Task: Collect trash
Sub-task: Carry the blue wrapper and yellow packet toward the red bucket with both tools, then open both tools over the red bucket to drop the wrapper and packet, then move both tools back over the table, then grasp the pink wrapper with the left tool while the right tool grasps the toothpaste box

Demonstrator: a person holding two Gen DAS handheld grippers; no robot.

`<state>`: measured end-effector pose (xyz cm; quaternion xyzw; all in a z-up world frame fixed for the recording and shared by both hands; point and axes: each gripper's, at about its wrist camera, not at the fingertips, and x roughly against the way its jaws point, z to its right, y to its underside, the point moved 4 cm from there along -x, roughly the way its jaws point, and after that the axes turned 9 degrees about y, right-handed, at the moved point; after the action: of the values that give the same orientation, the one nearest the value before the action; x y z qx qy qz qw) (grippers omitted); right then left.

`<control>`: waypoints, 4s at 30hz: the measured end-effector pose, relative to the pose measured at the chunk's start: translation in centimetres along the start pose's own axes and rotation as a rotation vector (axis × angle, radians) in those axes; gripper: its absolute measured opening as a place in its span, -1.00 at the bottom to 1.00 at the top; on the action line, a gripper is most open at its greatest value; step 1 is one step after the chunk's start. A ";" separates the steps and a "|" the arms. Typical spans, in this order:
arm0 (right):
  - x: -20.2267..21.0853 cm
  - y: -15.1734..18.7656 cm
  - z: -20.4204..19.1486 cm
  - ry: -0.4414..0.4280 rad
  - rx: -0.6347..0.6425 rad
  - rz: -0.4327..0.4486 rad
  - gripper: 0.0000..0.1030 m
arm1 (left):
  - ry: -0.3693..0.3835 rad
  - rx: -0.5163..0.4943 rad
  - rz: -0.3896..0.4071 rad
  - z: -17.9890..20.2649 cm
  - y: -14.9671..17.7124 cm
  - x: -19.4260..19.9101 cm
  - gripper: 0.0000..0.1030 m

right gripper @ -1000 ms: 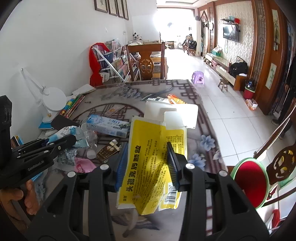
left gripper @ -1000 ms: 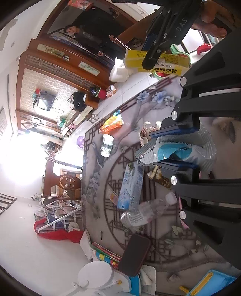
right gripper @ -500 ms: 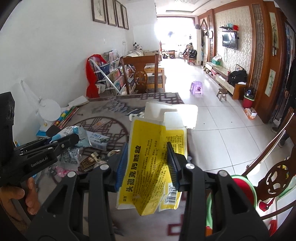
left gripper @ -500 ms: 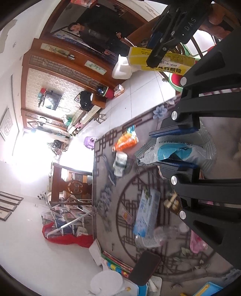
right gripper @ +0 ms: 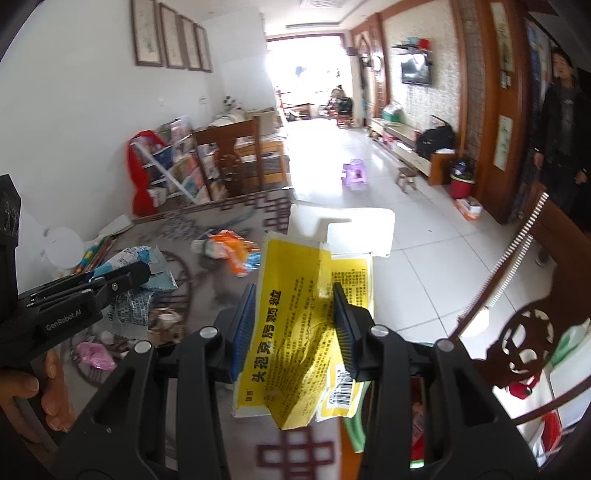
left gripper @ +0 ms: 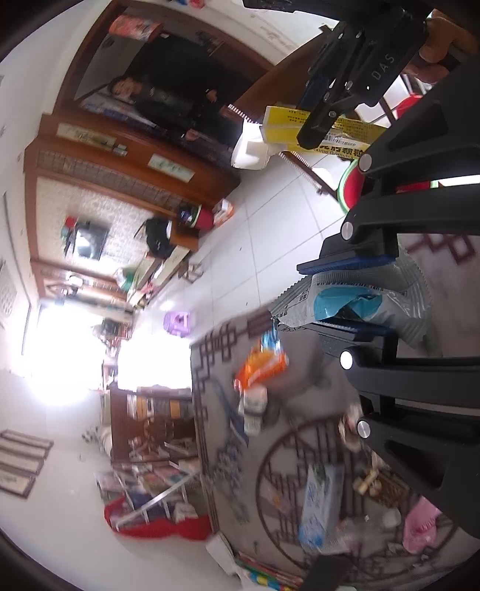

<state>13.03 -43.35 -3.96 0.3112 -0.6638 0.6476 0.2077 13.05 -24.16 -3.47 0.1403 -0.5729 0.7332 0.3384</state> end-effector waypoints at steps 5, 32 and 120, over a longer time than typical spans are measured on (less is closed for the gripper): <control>-0.2 1.0 4.2 0.069 -0.049 -0.024 -0.24 | 0.080 -0.034 -0.040 3.7 -0.2 -2.9 -0.61; -3.5 9.1 16.0 0.274 -0.235 -0.236 0.11 | 0.378 -0.158 -0.229 15.1 3.7 -13.1 0.42; -25.5 6.6 -44.3 -0.234 0.692 -0.532 -0.15 | -0.150 0.257 -0.211 -36.3 10.7 8.6 -0.59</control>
<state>21.26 3.88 -22.75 0.5934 -0.3242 0.7158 0.1743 6.31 11.41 -17.35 0.2959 -0.4802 0.7482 0.3493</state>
